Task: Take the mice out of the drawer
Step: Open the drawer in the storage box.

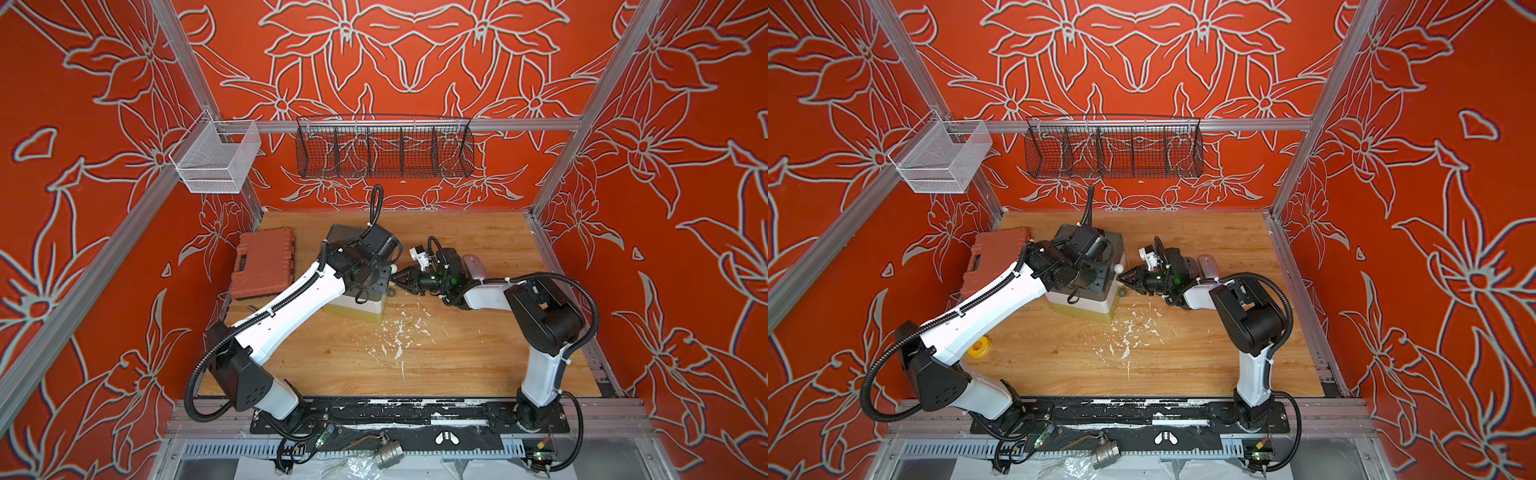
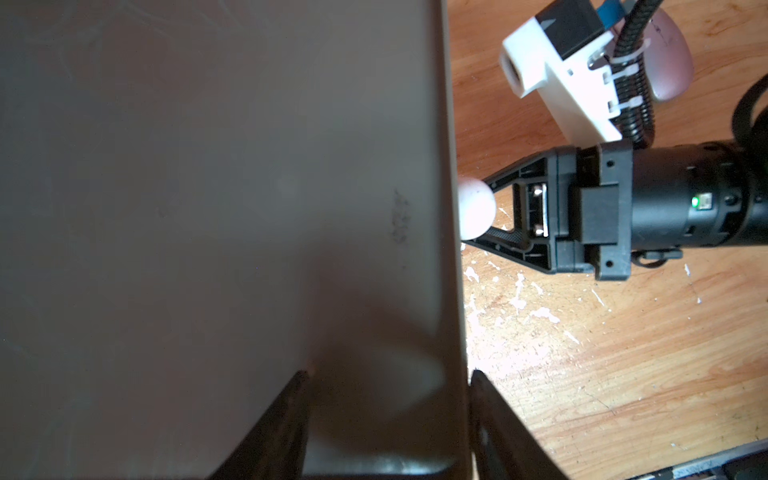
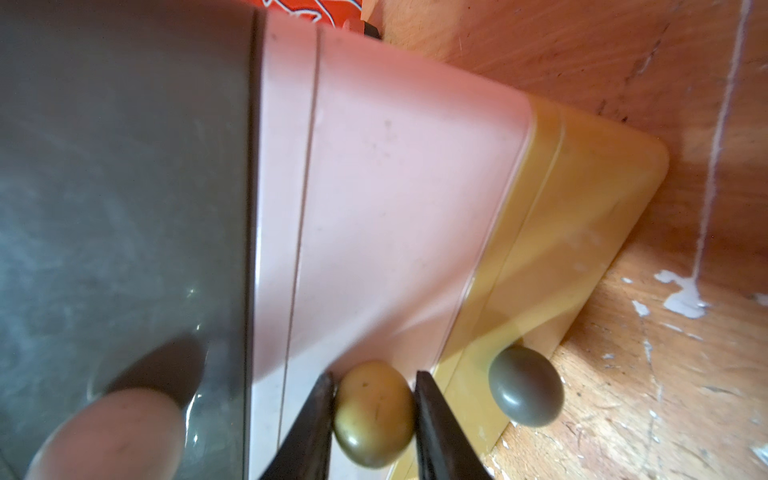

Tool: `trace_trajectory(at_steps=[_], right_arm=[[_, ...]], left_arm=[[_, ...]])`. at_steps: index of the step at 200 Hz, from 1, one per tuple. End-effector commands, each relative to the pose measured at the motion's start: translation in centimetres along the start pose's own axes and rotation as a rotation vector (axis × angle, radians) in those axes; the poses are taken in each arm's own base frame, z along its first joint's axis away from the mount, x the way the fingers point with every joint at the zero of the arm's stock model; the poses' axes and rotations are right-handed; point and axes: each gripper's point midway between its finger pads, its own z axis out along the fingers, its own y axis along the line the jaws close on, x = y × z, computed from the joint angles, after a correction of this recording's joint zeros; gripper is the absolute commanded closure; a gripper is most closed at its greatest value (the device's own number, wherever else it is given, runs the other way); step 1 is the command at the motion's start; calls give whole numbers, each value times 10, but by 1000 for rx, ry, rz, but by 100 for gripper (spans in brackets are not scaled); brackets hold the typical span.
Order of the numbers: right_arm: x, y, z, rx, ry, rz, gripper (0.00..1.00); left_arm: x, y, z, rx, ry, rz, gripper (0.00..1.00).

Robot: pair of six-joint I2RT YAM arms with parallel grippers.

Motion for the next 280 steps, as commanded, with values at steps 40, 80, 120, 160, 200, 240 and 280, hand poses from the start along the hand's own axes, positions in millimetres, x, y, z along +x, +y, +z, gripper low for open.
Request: trace_trajectory(at_steps=[40, 80, 120, 160, 200, 240, 280], right_arm=[[0, 8, -29, 9, -31, -18, 70], [-1, -1, -54, 37, -54, -7, 71], [2, -12, -83, 84, -62, 1, 71], [4, -21, -106, 140, -65, 0, 71], [5, -32, -118, 200, -75, 4, 71], [7, -42, -118, 243, -65, 9, 68], [6, -43, -128, 324, -63, -28, 57]], left_arm=[[18, 39, 8, -122, 60, -27, 42], [19, 45, 5, -125, 58, -34, 42], [18, 46, 4, -122, 55, -36, 42], [16, 41, 5, -98, 52, -41, 42], [15, 39, 5, -87, 53, -36, 42], [12, 30, 4, -35, 49, -44, 42], [7, 24, -1, -2, 34, -46, 41]])
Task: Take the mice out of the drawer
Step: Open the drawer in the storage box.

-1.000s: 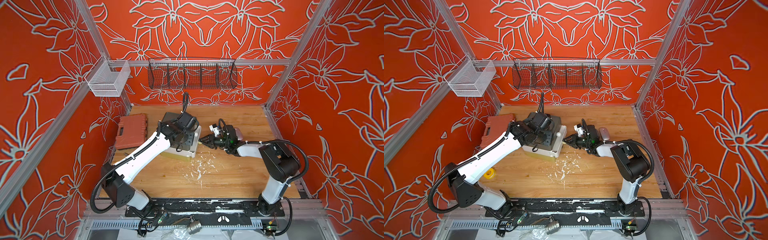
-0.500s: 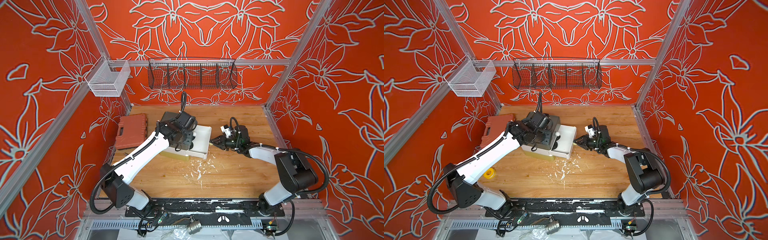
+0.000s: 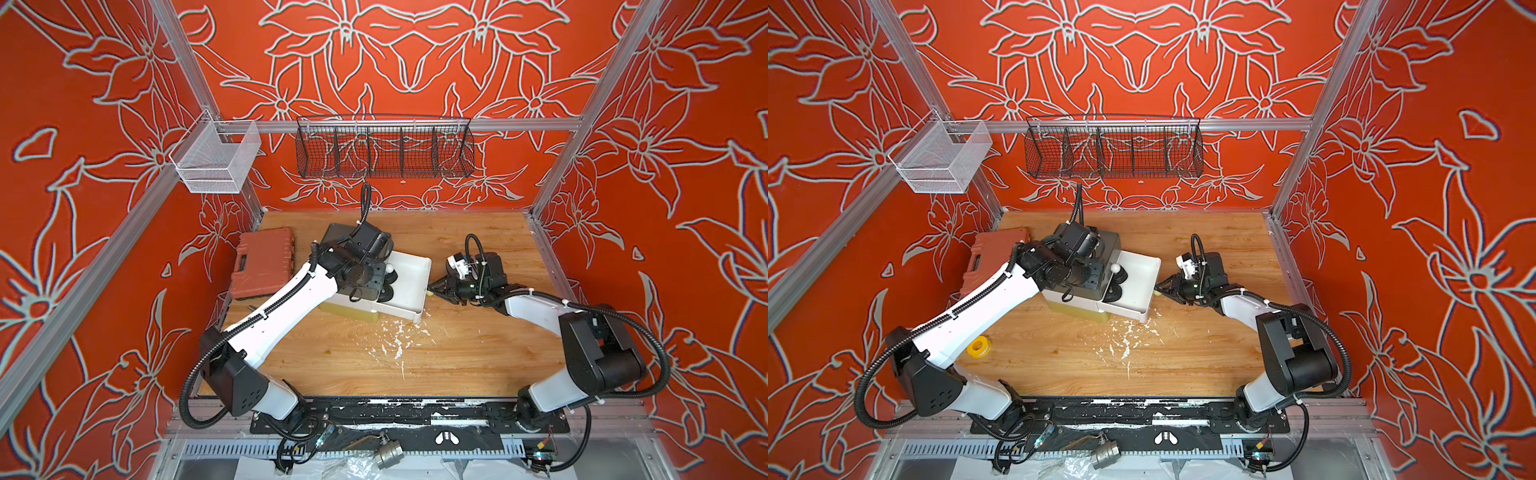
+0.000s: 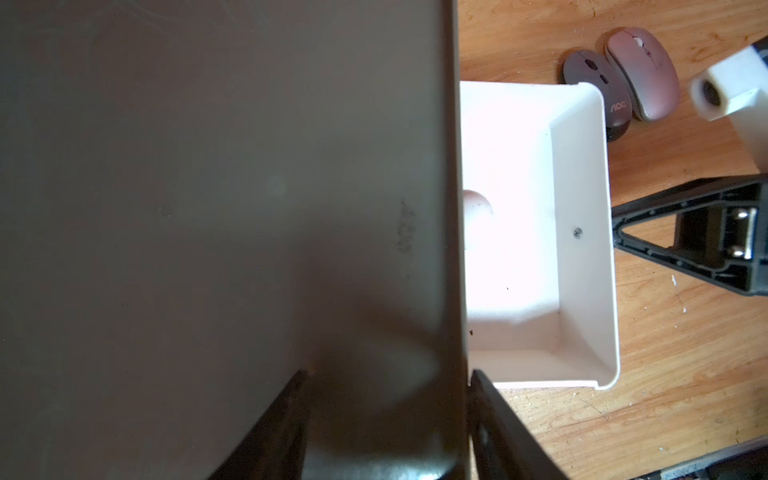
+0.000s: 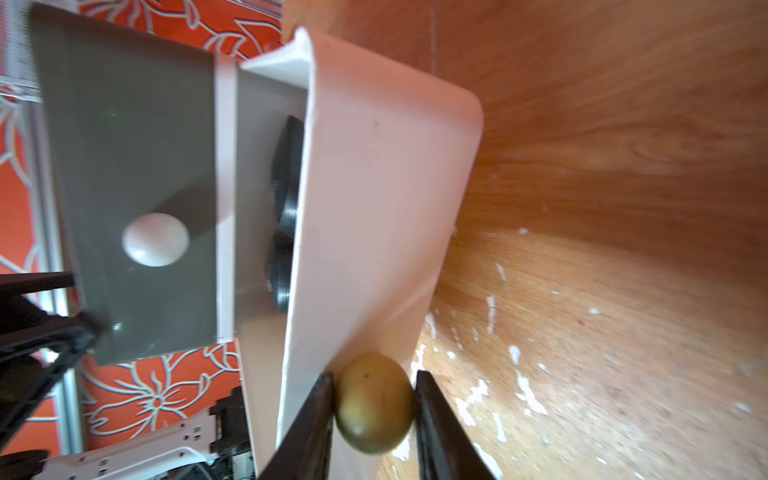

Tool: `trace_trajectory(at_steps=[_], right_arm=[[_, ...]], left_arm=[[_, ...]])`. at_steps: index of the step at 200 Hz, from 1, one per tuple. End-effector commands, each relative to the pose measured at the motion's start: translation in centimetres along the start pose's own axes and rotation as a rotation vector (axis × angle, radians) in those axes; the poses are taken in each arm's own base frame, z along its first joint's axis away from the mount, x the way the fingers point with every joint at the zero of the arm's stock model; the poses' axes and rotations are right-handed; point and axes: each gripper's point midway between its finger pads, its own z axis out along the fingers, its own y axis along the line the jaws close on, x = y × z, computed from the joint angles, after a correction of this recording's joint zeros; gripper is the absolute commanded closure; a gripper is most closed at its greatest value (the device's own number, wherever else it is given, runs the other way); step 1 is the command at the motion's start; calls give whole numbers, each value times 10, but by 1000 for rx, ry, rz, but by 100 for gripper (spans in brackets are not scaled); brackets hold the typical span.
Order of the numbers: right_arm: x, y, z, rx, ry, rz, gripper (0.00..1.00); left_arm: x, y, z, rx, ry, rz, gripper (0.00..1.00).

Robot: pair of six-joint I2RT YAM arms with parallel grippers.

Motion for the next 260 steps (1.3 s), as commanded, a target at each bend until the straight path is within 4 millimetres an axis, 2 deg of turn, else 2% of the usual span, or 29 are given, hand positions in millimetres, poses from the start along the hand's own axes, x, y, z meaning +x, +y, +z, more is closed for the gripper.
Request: trace_trajectory(at_steps=[1, 29, 44, 61, 80, 98, 116, 142, 187, 210, 260], right_arm=[[-6, -1, -11, 76, -23, -42, 57], [-11, 3, -30, 180, -56, -85, 45], [-15, 7, -45, 246, -80, -115, 43], [-19, 23, -57, 263, -103, -151, 43], [-17, 45, -57, 272, -70, -193, 41], [-7, 61, -44, 310, -1, -253, 40], [4, 82, -23, 310, 56, -358, 38], [12, 99, 6, 326, 124, -490, 38], [9, 98, 44, 339, 189, -717, 34], [2, 91, 56, 346, 189, -800, 30], [-13, 87, 82, 311, 173, -950, 21]], left_arm=[[8, 13, -2, -31, 43, -8, 41], [2, 9, -8, -9, 24, -11, 40], [-1, 8, -14, 4, 8, -13, 40], [-4, 7, -23, 20, -16, -18, 39], [-6, 9, -32, 30, -50, -30, 38], [-5, 15, -40, 19, -74, -49, 38], [-3, 24, -46, 2, -98, -78, 38], [3, 38, -50, 3, -130, -148, 38], [12, 59, -56, -16, -162, -246, 38], [18, 69, -56, -28, -170, -289, 38], [28, 82, -52, -7, -177, -384, 38]])
